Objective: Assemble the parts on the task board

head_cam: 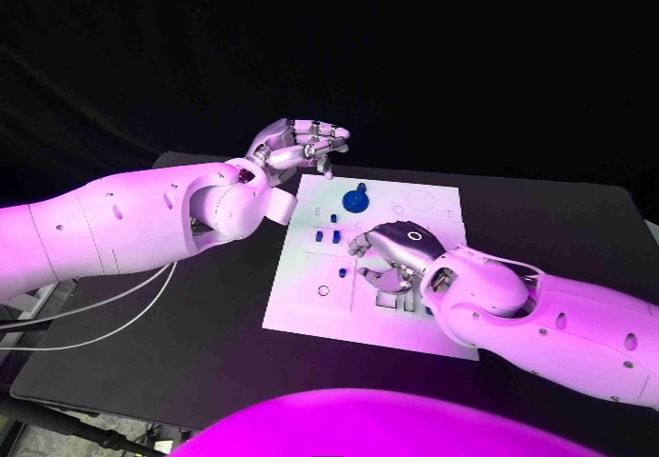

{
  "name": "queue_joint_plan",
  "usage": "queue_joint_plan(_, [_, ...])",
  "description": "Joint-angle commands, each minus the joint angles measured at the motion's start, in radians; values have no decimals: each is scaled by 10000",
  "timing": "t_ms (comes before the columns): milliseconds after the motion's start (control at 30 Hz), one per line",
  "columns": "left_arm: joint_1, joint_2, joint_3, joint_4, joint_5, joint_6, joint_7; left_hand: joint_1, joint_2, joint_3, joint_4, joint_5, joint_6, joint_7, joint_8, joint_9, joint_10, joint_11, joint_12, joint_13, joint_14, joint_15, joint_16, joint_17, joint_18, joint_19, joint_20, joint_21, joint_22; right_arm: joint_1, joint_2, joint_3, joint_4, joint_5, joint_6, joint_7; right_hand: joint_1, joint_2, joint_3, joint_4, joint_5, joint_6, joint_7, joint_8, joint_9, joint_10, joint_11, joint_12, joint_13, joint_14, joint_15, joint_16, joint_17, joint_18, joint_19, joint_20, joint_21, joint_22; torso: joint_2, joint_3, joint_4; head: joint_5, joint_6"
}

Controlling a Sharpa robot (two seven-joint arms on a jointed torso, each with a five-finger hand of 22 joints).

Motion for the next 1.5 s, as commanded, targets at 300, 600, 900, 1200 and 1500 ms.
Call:
queue_joint_plan(300, [13,-9,9,-2,50,181,87,-15,60,-66,18,13,48,2,37,11,-83,-6,69,24,-80,-15,-56,-22,67,30,-58,-84,-24,1009,-1604,188,116,1291,1043,711,-323,-315,-439,169,378,53,-228,-69,-91,114,-170,152,-170,189,-98,180,204,-28,225,-20,334,291,-31,-30,-39,-305,130])
queue_joint_plan(600, [12,10,8,-22,50,43,184,-23,61,-77,24,16,49,-3,43,13,-86,-10,88,33,-85,-14,-56,-25,66,32,-57,-93,-29,1154,-1533,180,-575,1175,1787,876,-356,-400,-1082,246,354,-485,-479,-309,-199,-610,-153,-10,-386,207,-93,260,280,87,-9,-28,-211,-186,-48,-17,-42,-361,146])
queue_joint_plan(900, [11,2,8,-36,51,16,199,-23,61,-77,24,16,49,-3,43,13,-86,-10,88,33,-85,-14,-56,-25,66,32,-57,-93,-29,1032,-1081,90,-994,1121,1998,923,-170,-235,-1200,213,381,-383,-523,-225,-176,-506,-175,189,-403,200,-98,270,254,72,52,-26,-157,-129,-22,-21,-46,-334,160])
queue_joint_plan(1200, [11,-34,8,-10,51,10,193,-23,61,-77,24,16,49,-3,43,13,-86,-10,88,33,-85,-14,-56,-25,66,32,-57,-93,-29,901,-710,49,-1434,1011,1989,823,95,157,-949,193,162,149,-366,34,-133,138,-274,676,-402,253,-183,374,388,10,232,-96,84,99,-25,-27,-28,-387,120])
queue_joint_plan(1500, [11,-70,8,2,51,21,173,-23,61,-77,24,16,49,-3,43,13,-86,-10,88,33,-85,-14,-56,-25,66,32,-57,-93,-29,857,-629,42,-1581,821,1939,732,147,259,-729,204,127,423,-375,142,-124,396,-305,772,-433,277,-207,425,446,-19,302,-125,203,213,-34,-34,-48,-381,77])
